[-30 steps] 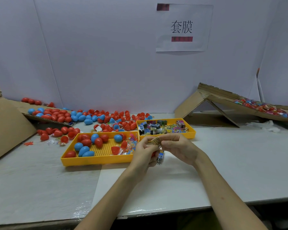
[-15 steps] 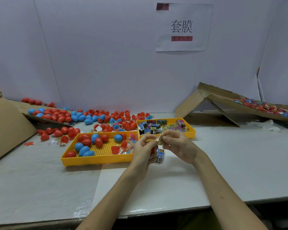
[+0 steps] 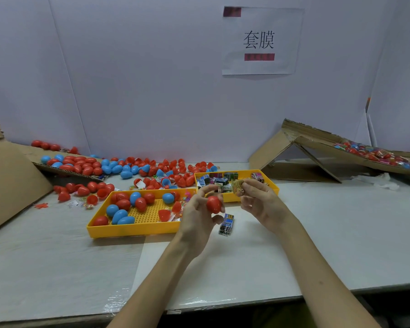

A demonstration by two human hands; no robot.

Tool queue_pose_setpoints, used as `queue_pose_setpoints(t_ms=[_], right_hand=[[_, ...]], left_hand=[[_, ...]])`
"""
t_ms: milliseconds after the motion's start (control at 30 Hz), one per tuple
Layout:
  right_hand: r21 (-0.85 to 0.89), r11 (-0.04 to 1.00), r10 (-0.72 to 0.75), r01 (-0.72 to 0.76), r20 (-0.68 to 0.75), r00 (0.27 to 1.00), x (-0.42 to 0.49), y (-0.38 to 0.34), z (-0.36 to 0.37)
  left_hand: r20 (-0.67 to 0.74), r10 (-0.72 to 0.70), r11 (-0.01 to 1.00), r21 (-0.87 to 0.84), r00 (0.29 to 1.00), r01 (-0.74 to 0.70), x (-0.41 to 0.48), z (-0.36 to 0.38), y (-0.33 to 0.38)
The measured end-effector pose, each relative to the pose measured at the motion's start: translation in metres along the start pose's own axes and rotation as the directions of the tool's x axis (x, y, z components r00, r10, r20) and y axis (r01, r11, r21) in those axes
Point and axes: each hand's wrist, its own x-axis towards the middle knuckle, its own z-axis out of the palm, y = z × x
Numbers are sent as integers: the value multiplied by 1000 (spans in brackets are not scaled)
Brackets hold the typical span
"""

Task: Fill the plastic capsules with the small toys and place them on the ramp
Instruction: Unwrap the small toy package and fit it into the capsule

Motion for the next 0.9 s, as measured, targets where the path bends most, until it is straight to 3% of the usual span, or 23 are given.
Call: queue_pose_setpoints(t_ms=[200, 367, 500, 700, 900], right_hand=[[8, 999, 48, -48, 5, 999, -1, 0, 2], [24, 996, 86, -88, 71, 994, -2, 1, 5], [11, 995, 100, -102, 104, 989, -2, 3, 3], [-58, 990, 132, -125, 143, 981, 0, 3, 0], [-177, 972, 181, -156, 129, 975, 1, 4, 1]], left_hand=[[-97, 148, 985, -76, 984, -155, 5, -6, 3], [-193, 240, 970, 23, 951, -240, 8, -11, 3], [-182, 273, 962, 37, 945, -271, 7, -12, 2], [-150, 342, 912, 289, 928, -290, 6, -10, -2], [-80, 473, 745, 568, 878, -350, 4, -9, -6]])
